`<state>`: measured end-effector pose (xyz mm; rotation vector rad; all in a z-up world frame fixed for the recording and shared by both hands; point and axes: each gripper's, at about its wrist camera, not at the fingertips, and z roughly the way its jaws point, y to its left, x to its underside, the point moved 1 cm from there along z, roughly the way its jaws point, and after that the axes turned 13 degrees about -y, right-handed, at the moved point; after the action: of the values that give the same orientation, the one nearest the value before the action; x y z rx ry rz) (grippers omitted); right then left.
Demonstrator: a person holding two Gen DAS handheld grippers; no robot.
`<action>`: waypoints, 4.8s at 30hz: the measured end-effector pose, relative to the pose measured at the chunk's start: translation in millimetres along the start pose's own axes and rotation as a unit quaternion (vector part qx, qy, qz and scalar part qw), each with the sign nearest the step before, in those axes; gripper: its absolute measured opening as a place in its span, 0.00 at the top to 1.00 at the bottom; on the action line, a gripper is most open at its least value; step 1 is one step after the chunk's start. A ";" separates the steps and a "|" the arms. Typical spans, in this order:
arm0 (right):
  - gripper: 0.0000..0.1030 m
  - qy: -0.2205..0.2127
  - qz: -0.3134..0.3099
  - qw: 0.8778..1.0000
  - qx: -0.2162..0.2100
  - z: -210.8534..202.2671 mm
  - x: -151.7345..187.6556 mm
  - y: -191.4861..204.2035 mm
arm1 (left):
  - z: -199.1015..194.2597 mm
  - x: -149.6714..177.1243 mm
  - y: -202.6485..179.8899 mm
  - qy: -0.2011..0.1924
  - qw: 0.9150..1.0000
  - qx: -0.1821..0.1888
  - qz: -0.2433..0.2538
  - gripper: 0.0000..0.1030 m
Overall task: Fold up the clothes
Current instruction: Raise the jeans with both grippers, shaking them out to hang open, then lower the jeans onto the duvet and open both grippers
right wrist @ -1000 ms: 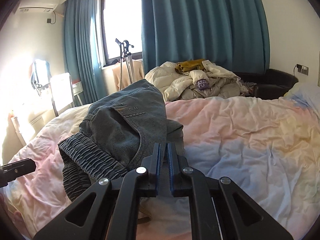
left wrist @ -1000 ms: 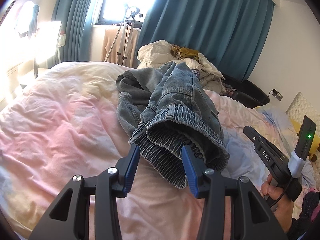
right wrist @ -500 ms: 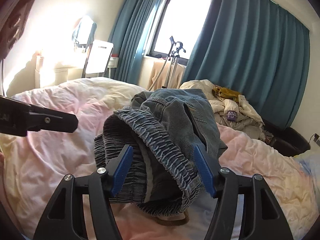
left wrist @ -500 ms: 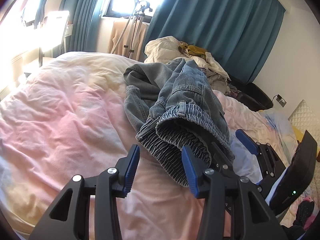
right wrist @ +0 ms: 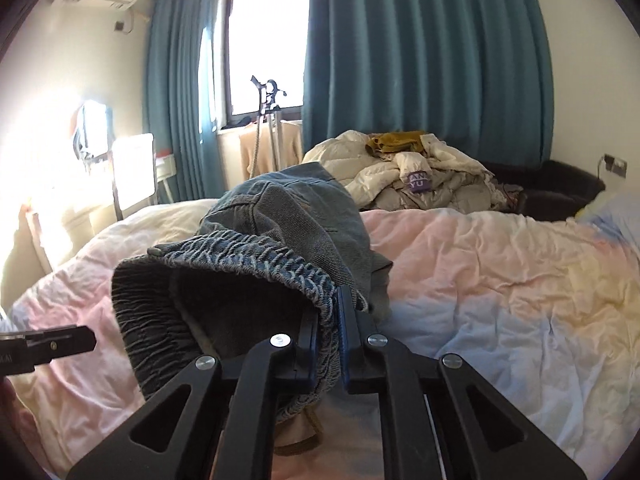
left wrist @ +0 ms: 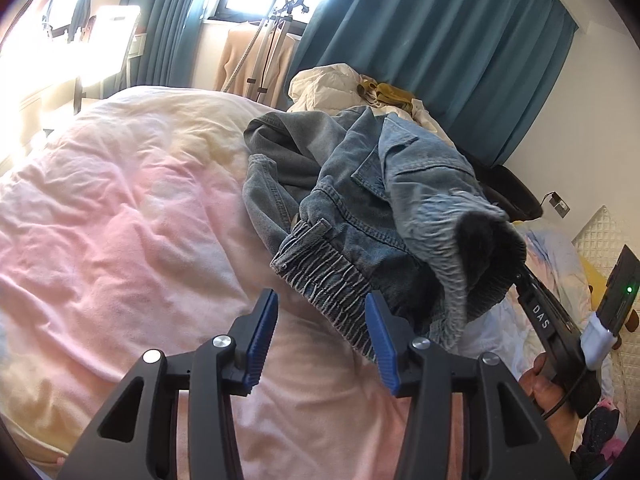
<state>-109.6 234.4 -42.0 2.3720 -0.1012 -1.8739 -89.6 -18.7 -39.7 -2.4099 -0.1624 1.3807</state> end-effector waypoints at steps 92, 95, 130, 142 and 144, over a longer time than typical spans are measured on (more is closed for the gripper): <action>0.90 -0.021 0.144 0.989 -0.040 84.4 -221.8 -197.6 | 42.6 15.3 -226.0 -0.015 0.967 0.248 -0.060 0.83; 0.90 -0.018 0.134 0.991 -0.022 116.0 -233.7 -241.6 | 77.9 16.8 -266.8 -0.026 0.964 0.259 -0.044 0.83; 0.45 0.050 0.093 0.993 0.044 124.9 -129.4 -321.3 | 131.3 62.9 -297.0 0.026 0.973 0.185 0.132 0.38; 0.45 0.029 0.079 0.996 -0.015 4.6 -124.0 -189.1 | -2.8 3.5 -198.2 -0.034 0.979 0.106 0.172 0.38; 0.45 0.030 0.077 0.996 -0.025 -9.0 -117.3 -167.4 | -17.7 -0.6 -181.4 -0.044 0.980 0.094 0.168 0.38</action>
<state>-131.5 415.3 50.9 2.3146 -0.2219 -1.7148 -60.9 145.3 34.4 -2.2923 0.3535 1.5659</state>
